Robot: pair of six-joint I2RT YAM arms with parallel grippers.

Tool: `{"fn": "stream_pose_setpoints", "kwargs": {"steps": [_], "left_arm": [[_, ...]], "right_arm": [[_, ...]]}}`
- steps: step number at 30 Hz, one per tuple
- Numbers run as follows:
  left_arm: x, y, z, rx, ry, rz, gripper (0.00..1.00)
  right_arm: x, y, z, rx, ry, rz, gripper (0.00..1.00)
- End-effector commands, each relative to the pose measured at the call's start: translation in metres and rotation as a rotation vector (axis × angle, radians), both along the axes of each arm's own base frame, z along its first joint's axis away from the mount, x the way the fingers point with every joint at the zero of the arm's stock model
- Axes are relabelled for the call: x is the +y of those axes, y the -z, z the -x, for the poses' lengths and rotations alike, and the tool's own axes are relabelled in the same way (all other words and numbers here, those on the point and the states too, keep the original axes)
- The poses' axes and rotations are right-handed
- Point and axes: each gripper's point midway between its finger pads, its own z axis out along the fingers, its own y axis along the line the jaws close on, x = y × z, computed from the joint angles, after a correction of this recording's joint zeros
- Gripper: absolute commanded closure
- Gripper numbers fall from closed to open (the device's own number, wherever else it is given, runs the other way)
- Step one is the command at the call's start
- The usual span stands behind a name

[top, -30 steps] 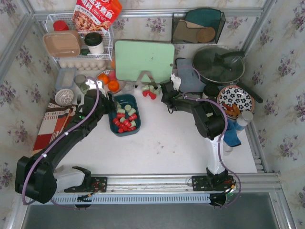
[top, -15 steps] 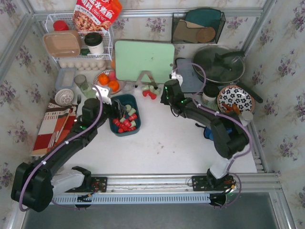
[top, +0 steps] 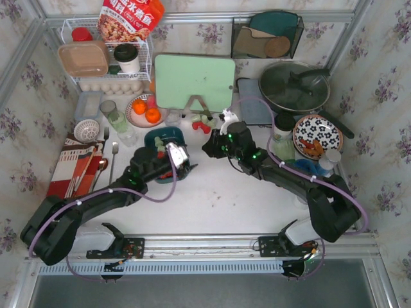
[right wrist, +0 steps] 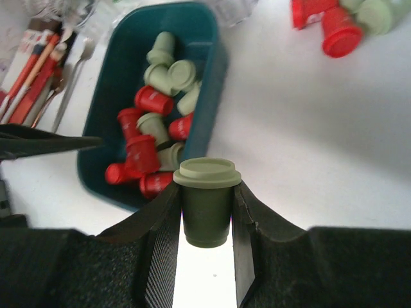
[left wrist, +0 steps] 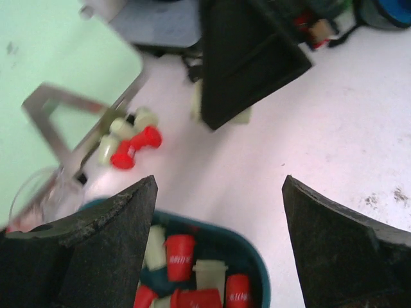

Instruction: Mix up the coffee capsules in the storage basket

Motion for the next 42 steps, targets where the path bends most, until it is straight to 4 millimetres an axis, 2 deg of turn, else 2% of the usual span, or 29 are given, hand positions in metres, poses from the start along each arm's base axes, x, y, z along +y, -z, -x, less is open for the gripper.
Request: {"fn": "stream_pose_setpoints", "kwargs": {"steps": [1,4,10,16,20,24,27,30,33,38,42], "left_arm": [[-0.034,-0.012,0.013,-0.279,0.172,-0.094,0.18],[-0.050,-0.010,0.019,-0.315,0.210,-0.112,0.18],[-0.060,-0.015,0.017,-0.358,0.209,-0.108,0.23],[-0.072,-0.020,0.023,-0.366,0.231,-0.095,0.27],[-0.077,-0.027,0.030,-0.383,0.248,-0.082,0.29],[-0.079,-0.026,0.033,-0.377,0.255,-0.090,0.42],[-0.079,-0.021,0.031,-0.357,0.241,-0.111,0.65],[-0.076,-0.014,0.027,-0.331,0.213,-0.137,0.79],[-0.072,-0.008,0.023,-0.309,0.184,-0.157,0.86],[-0.064,0.001,0.015,-0.287,0.125,-0.180,0.93],[-0.055,0.005,0.009,-0.262,0.079,-0.181,0.97]], "right_arm": [[0.021,-0.020,0.025,-0.039,-0.143,-0.139,0.85],[0.024,-0.030,0.040,-0.073,-0.194,-0.194,0.85],[0.019,-0.039,0.061,-0.102,-0.240,-0.236,0.85],[0.018,-0.043,0.073,-0.107,-0.262,-0.277,0.85],[0.017,-0.039,0.073,-0.098,-0.256,-0.274,0.85],[0.019,-0.039,0.074,-0.092,-0.259,-0.293,0.84],[0.020,-0.039,0.073,-0.092,-0.257,-0.302,0.84],[0.021,-0.036,0.073,-0.083,-0.259,-0.301,0.82],[0.020,-0.036,0.073,-0.080,-0.258,-0.300,0.78],[0.015,-0.034,0.067,-0.072,-0.222,-0.254,0.55],[0.006,-0.030,0.059,-0.074,-0.173,-0.181,0.47]]}}
